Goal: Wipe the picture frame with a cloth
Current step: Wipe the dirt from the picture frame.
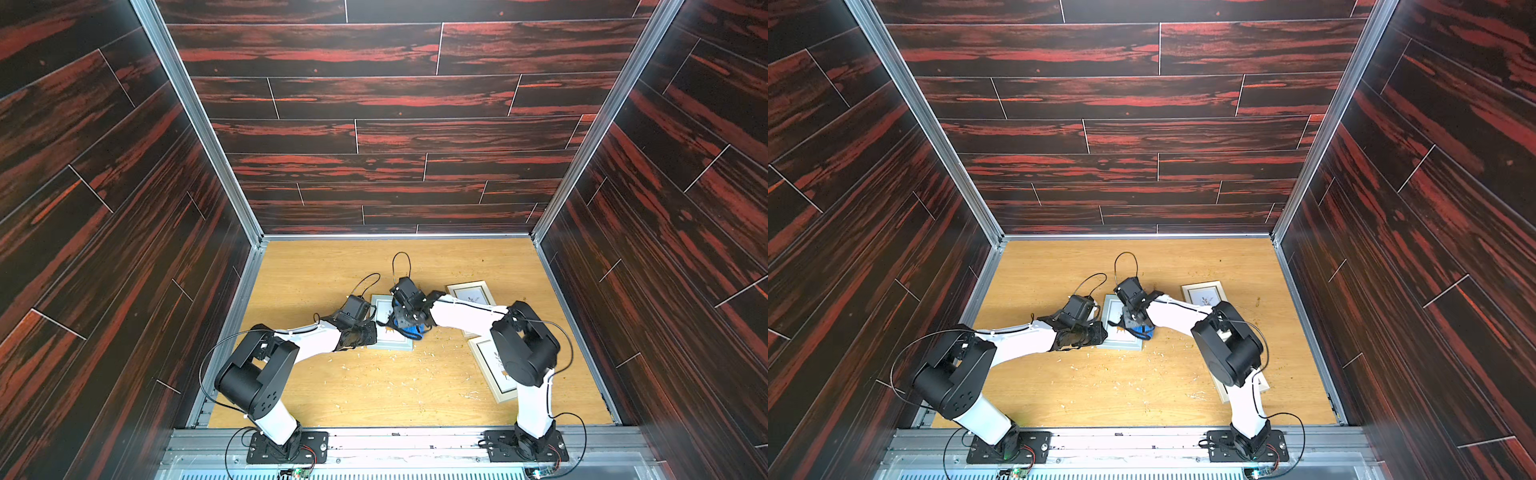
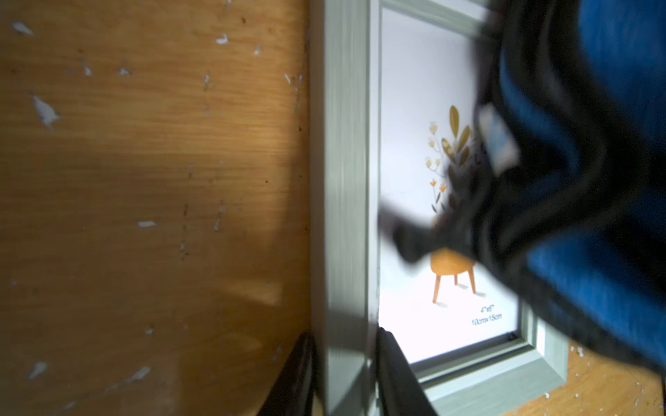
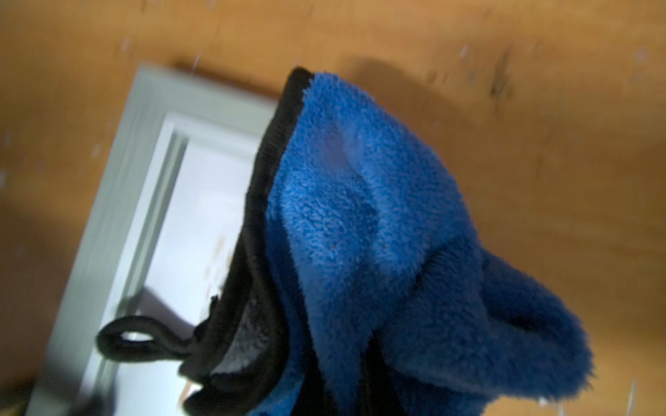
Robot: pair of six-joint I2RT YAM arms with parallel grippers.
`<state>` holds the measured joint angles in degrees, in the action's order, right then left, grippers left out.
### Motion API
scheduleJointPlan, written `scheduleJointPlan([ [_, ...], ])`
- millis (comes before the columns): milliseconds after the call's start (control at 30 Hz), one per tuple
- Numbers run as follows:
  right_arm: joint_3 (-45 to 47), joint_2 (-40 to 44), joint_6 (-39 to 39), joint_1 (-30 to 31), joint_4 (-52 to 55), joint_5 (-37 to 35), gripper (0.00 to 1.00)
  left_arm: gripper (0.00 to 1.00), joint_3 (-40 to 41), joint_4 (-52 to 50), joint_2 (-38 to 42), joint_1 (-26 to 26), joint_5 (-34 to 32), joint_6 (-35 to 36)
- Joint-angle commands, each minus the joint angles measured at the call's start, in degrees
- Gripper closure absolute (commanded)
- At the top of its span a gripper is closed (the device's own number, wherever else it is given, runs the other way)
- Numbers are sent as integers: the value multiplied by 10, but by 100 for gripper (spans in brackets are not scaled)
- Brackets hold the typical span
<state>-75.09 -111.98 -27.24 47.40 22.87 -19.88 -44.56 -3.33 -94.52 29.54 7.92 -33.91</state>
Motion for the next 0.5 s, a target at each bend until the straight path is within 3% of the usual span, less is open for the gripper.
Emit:
scheduleJointPlan([
  [0,19,14,-10,8,33,10,100,71,24,-38,-15,-1,-2,-2],
  [100,-26,-10,12,-12,24,-26,100,71,23,-41,-16,-1,2,3],
  [267,-127,-82,14,-38,55,-22,100,71,20,-55,-10,-1,-4,11],
  [467,-52,-45,-14,-27,23,62,100,71,32,-36,-11,0,-9,0],
])
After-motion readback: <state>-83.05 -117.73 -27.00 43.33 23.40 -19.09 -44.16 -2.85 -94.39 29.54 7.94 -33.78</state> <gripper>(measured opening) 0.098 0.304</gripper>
